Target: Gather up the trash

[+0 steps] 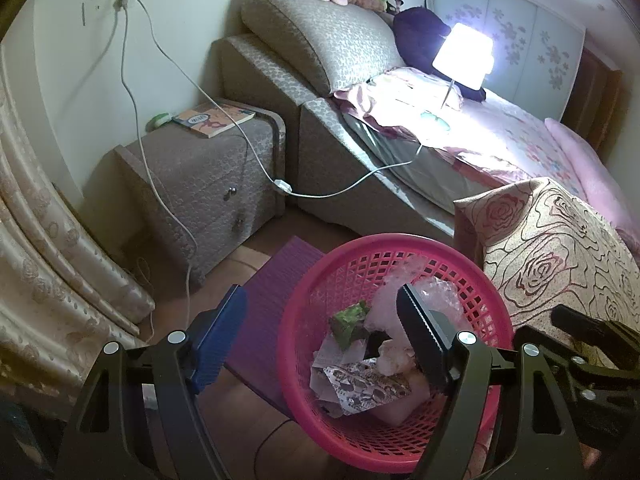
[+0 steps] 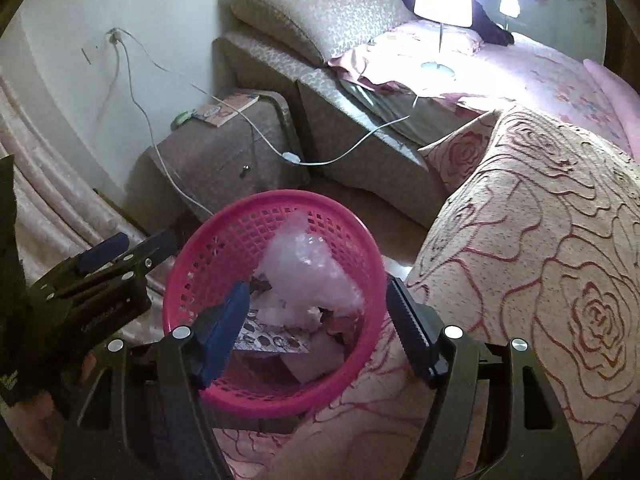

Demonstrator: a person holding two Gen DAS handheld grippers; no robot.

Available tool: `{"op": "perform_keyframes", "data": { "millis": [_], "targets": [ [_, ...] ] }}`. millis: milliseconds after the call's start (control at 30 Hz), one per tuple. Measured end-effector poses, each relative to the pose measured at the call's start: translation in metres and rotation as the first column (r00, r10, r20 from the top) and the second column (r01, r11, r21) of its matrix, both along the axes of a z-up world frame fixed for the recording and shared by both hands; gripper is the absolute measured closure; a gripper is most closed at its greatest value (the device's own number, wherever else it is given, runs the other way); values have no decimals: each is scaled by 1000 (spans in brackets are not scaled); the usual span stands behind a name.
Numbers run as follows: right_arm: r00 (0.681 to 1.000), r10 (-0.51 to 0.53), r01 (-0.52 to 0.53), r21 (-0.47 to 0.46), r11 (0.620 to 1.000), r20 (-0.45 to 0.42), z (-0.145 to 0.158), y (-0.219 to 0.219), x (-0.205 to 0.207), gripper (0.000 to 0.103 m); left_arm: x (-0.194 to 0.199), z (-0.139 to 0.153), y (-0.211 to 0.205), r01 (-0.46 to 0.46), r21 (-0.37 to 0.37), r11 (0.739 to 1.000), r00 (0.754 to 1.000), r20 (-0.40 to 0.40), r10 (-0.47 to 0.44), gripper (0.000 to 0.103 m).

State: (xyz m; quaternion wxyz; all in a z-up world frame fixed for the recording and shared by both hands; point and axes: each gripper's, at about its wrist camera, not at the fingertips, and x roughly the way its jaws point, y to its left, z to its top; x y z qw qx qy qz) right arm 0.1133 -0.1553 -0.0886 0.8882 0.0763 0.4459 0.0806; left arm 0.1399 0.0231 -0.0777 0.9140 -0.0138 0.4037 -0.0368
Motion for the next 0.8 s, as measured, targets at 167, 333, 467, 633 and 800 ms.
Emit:
{"op": "perform_keyframes", "data": {
  "millis": [167, 333, 467, 633, 800],
  "targets": [
    [998, -24, 25, -20, 999, 51, 10, -8, -14, 27, -1, 0, -1, 1, 8, 1000, 1000, -5, -1, 27],
    [995, -44, 47, -37, 998, 94, 13, -13, -28, 18, -5, 4, -2, -6, 27, 1000, 1000, 6, 6, 24],
    [994, -53, 56, -29, 998, 98, 12, -14, -34, 16, -9, 8, -2, -12, 40, 999, 1000, 17, 11, 22],
    [993, -54, 60, -52, 997, 106, 9, -13, -43, 16, -17, 19, -5, -3, 62, 998, 999, 43, 0, 22],
    [992, -72, 76, -37, 996, 100, 8, -16, -51, 12, -31, 30, -12, 15, 91, 996, 997, 76, -22, 22]
  ]
}}
